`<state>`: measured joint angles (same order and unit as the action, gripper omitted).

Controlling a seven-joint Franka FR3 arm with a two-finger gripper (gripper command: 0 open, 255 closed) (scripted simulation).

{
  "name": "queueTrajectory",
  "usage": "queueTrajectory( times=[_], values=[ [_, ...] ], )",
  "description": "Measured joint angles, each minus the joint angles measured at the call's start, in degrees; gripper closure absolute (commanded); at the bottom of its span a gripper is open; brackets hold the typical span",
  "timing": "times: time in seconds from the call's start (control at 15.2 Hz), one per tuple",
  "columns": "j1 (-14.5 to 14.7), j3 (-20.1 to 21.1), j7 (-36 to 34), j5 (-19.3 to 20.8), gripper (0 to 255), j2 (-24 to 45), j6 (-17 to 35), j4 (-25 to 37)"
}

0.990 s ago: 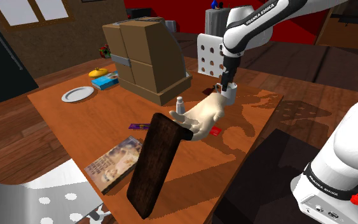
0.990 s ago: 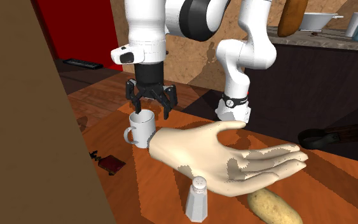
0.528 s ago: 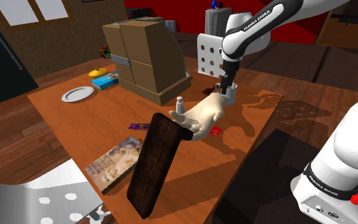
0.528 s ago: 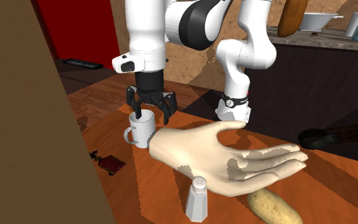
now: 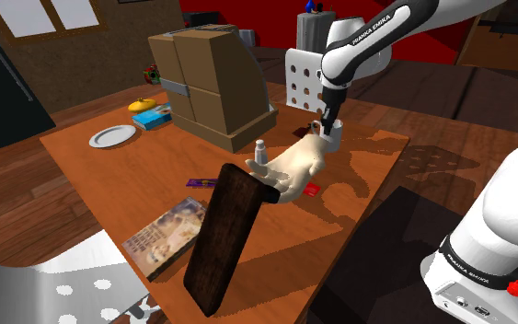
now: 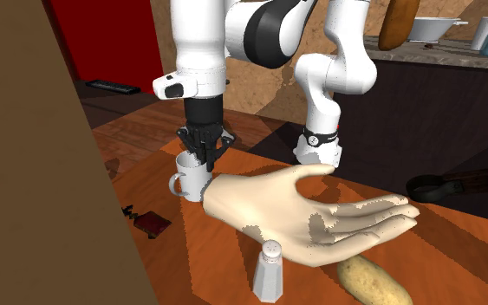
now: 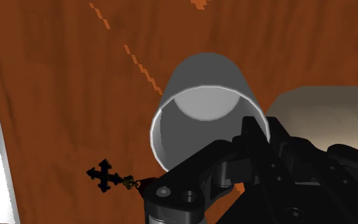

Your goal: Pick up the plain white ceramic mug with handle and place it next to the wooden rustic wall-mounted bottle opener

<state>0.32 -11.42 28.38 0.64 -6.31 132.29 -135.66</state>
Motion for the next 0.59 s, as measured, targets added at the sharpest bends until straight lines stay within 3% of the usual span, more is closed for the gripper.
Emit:
queueTrajectory(
  times=[0.59],
  values=[
    [0.02,0.14,-0.32,0.28,255,-1.23,-2.30,1.08]
  ],
)
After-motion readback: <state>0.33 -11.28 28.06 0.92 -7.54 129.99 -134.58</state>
